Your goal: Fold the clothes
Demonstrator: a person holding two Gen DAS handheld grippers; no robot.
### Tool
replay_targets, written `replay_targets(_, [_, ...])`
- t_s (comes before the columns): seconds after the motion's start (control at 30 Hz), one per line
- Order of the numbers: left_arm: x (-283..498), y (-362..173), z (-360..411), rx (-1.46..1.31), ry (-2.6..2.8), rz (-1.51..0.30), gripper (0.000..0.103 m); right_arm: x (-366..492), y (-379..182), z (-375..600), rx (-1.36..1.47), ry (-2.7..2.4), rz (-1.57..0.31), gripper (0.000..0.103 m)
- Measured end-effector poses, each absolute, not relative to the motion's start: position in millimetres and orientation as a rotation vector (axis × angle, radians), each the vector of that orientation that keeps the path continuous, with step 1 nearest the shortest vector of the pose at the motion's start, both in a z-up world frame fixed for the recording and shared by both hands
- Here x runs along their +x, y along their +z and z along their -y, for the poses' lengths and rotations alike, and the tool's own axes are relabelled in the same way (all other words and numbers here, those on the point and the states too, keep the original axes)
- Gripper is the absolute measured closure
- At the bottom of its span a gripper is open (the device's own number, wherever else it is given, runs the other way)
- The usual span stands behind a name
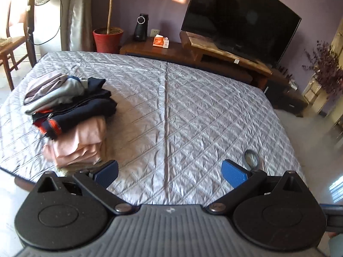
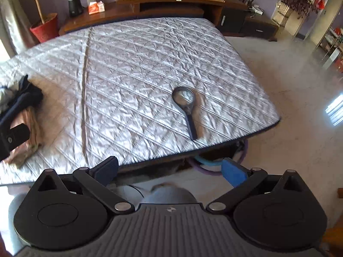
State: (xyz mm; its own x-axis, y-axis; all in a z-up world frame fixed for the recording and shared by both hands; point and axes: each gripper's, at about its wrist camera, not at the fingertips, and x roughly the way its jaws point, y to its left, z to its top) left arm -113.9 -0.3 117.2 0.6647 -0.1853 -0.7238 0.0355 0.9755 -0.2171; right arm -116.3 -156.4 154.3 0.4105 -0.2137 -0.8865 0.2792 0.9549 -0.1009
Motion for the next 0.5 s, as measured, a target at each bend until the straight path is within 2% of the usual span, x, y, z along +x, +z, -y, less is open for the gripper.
replay_targets(0.5, [-151.0, 136.5, 5.6, -0.19, -0.135, -0.816, 0.001, -164.0, 195.6, 139.1, 0.039, -0.292, -1.049, 0.0])
